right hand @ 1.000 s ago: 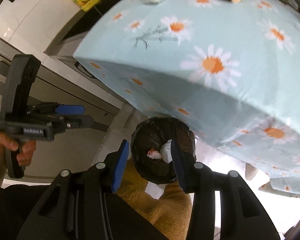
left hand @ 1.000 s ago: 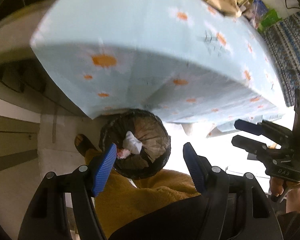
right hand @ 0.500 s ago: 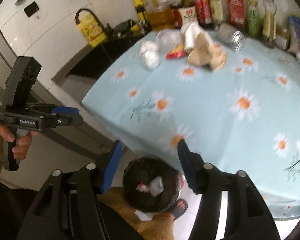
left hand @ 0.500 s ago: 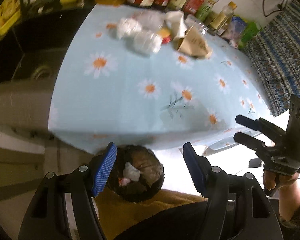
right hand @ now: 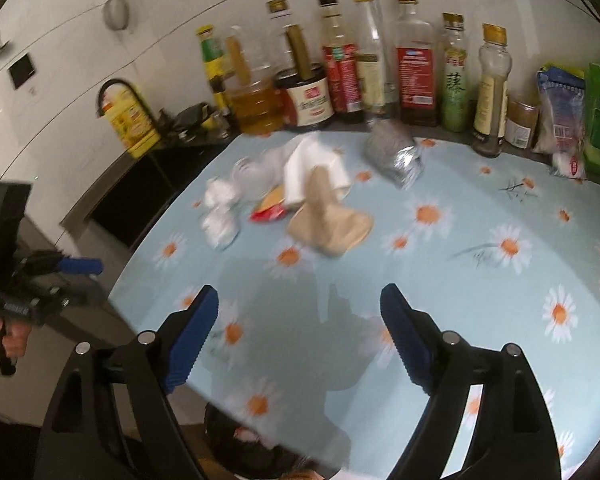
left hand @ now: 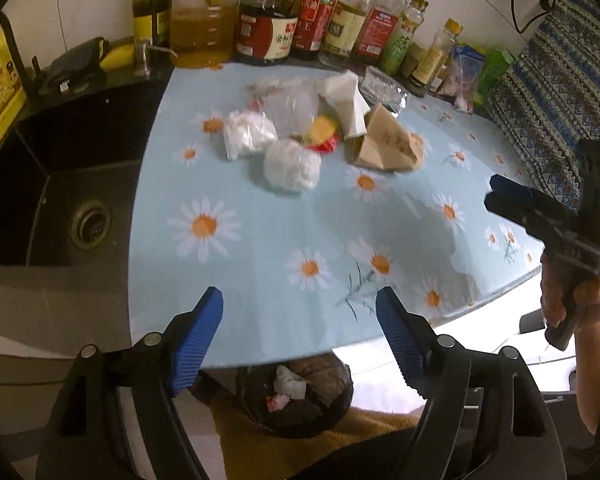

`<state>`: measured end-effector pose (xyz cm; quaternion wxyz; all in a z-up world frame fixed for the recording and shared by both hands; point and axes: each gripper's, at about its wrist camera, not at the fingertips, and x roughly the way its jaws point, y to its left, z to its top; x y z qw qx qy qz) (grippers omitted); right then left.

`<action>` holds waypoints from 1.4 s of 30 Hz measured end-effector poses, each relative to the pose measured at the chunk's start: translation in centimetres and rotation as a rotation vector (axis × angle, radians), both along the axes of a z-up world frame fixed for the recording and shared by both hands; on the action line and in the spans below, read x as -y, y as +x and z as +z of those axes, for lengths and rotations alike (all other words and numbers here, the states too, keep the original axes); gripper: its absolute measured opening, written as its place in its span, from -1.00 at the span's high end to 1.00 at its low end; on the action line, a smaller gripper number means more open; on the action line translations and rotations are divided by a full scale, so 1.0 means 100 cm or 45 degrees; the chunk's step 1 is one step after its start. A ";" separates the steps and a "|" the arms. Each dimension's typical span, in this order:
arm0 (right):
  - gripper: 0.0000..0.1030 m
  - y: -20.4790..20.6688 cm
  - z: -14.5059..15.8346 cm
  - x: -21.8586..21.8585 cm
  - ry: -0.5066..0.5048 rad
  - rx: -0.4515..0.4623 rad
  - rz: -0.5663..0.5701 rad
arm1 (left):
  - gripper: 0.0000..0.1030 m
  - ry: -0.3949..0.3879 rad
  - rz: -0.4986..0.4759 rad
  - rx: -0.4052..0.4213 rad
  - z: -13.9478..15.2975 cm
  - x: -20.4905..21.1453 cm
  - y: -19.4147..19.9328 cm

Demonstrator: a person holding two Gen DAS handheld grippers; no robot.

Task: Collect trash
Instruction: 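Move the right tool to the brown paper bag and grasp it, then grasp the clear plastic bag of tissues with the left tool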

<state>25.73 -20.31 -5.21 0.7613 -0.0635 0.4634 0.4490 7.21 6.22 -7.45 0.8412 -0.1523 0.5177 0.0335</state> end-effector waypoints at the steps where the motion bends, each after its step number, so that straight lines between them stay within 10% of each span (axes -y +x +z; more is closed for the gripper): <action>1: -0.66 0.010 -0.002 -0.003 0.000 -0.017 -0.018 | -0.49 -0.003 0.000 0.002 0.001 -0.001 0.002; 23: -0.66 0.087 -0.080 -0.078 -0.109 -0.128 0.029 | -0.50 -0.103 0.042 -0.017 -0.011 -0.036 0.034; 29: -0.16 0.080 -0.086 -0.082 -0.140 -0.127 0.054 | -0.50 -0.114 0.044 -0.030 -0.016 -0.041 0.036; 42: -0.07 0.071 -0.070 -0.061 -0.089 -0.093 0.007 | -0.50 -0.100 0.033 -0.048 -0.026 -0.039 0.050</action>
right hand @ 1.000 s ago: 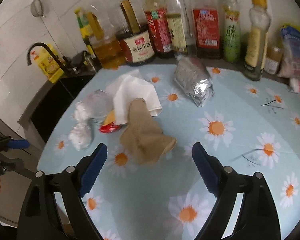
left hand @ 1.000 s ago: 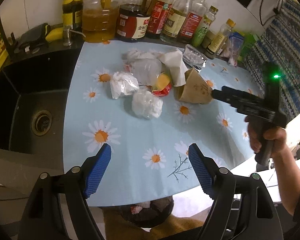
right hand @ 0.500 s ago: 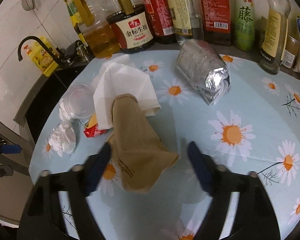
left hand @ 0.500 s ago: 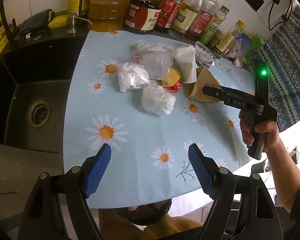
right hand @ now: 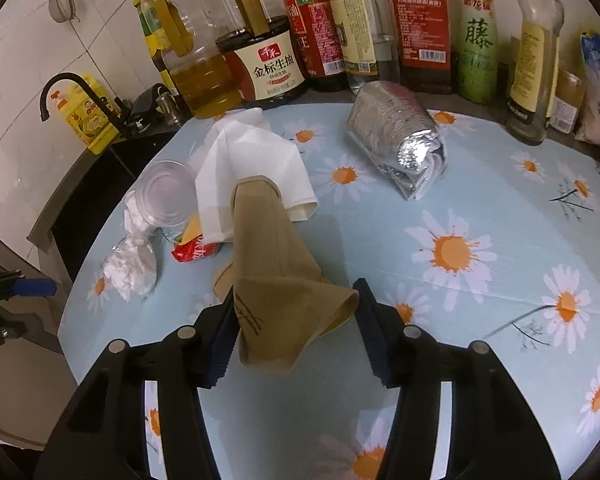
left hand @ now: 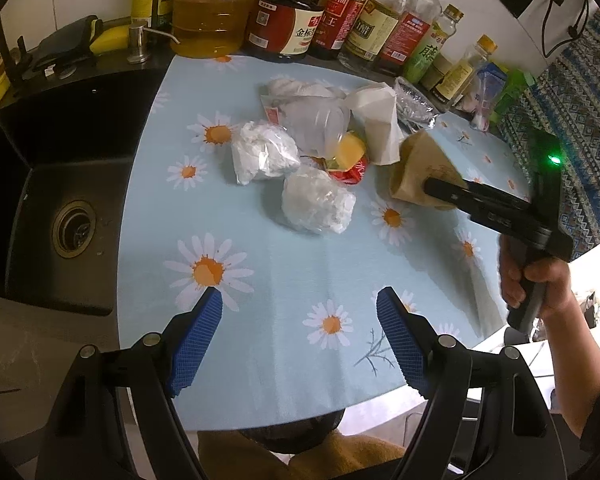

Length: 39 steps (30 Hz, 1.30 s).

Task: Collect trash
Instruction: 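Grasp the clear plastic bag of tissues with the left tool, then lower the tissue bag into the bin with the left tool while the right drops the paper bag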

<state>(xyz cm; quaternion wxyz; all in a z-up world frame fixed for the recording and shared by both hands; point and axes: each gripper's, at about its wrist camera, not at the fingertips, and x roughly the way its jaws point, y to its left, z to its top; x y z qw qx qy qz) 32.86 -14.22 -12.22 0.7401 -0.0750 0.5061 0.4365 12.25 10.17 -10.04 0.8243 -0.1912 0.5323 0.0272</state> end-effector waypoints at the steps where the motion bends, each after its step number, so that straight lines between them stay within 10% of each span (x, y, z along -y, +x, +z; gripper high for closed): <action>1: -0.07 -0.002 0.002 0.003 0.006 0.000 -0.005 | -0.50 0.002 -0.001 -0.006 -0.002 0.000 0.002; 26: -0.07 -0.100 0.047 0.092 0.070 0.039 -0.130 | -0.50 0.159 -0.164 -0.093 -0.038 0.022 0.101; 30: -0.07 -0.108 0.047 0.102 0.070 0.027 -0.156 | -0.07 0.194 -0.196 -0.096 -0.045 0.027 0.108; 39: -0.07 -0.114 0.048 0.114 0.064 0.026 -0.204 | 0.02 0.182 -0.203 -0.039 -0.037 0.033 0.100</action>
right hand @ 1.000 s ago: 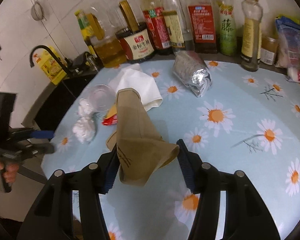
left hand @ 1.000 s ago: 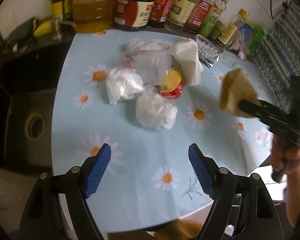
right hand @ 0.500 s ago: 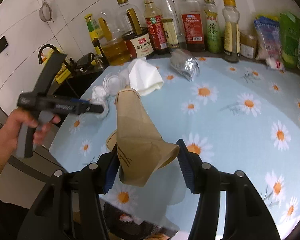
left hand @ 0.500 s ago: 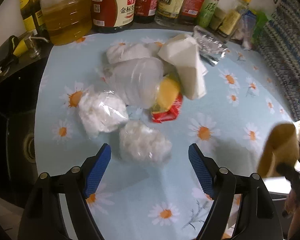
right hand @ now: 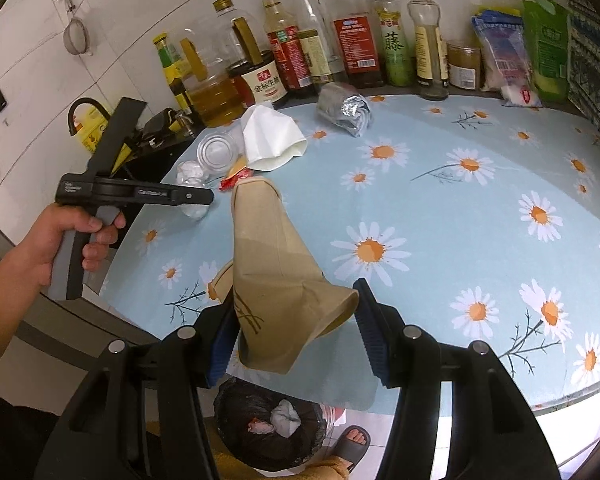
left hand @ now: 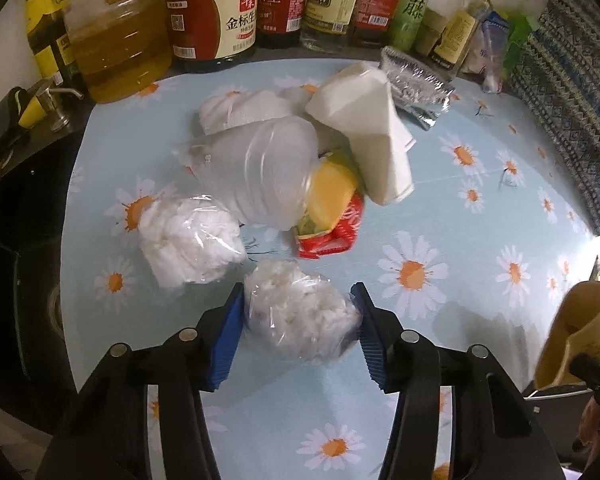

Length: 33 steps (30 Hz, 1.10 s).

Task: Collect trash
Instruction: 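Lower the tissue bag into the bin with the left tool while the right drops the paper bag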

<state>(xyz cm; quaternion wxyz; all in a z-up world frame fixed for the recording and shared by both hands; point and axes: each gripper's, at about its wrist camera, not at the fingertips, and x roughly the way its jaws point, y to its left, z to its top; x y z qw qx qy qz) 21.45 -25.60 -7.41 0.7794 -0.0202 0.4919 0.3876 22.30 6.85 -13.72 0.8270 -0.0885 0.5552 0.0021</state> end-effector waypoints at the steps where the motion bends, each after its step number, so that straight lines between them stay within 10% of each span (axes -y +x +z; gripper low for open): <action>1: -0.07 0.000 0.000 0.000 -0.002 0.004 0.002 | 0.02 0.002 -0.003 0.007 0.001 0.002 -0.001; 33: -0.07 -0.069 -0.001 -0.050 0.025 -0.069 0.401 | 0.02 -0.199 0.134 0.157 0.036 0.050 -0.194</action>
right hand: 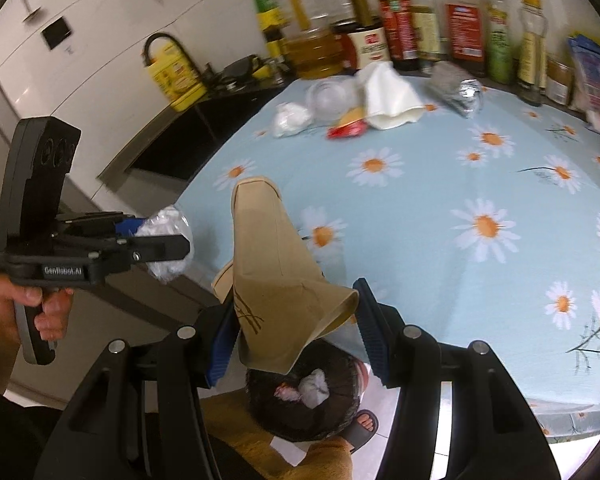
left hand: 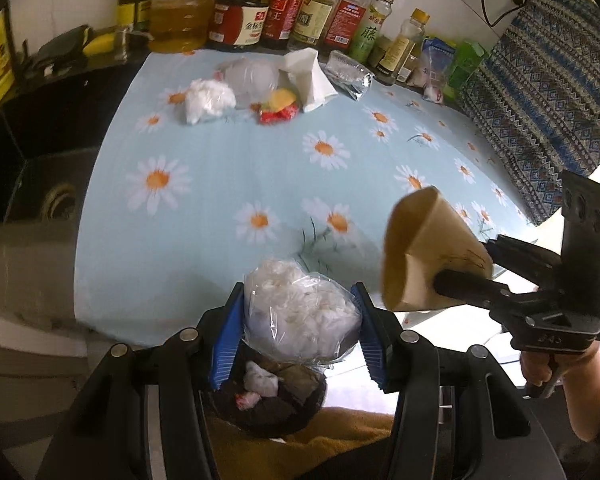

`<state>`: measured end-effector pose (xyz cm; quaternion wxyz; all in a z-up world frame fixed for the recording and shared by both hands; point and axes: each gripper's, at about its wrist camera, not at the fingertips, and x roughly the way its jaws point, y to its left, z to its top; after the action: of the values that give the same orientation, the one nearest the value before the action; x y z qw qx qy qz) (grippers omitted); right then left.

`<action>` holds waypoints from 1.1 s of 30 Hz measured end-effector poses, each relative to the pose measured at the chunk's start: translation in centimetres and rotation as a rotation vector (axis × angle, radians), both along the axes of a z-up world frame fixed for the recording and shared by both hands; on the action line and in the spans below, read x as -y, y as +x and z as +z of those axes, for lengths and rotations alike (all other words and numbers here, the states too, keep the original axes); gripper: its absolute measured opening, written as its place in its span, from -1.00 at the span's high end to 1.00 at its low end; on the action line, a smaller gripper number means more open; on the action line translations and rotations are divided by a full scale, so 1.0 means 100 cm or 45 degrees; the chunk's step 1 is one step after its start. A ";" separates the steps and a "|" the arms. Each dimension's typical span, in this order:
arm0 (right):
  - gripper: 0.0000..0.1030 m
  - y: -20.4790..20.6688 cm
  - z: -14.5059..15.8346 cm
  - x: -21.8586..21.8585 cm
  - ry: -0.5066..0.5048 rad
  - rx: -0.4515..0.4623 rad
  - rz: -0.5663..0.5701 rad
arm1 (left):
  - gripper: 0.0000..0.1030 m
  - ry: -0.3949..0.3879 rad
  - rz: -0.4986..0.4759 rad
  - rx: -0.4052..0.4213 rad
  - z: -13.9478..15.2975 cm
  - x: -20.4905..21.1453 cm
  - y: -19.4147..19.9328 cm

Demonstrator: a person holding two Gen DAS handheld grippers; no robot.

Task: Collect trash
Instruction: 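Lower the tissue bag into the bin with the left tool while the right drops the paper bag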

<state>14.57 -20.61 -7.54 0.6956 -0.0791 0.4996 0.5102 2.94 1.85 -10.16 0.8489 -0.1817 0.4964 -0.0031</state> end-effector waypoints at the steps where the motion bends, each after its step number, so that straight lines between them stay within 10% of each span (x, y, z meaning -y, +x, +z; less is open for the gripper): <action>1: -0.07 -0.002 -0.001 0.000 0.000 -0.010 0.011 | 0.02 -0.025 0.005 -0.005 -0.002 0.000 -0.005; 33: -0.09 -0.079 -0.150 -0.031 -0.461 -0.108 0.285 | 0.02 -0.270 0.170 -0.500 -0.178 0.000 -0.063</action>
<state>6.63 -17.47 -22.51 0.5873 -0.2361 0.6000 0.4893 -3.36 1.89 -27.97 0.7105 -0.2995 0.6357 0.0363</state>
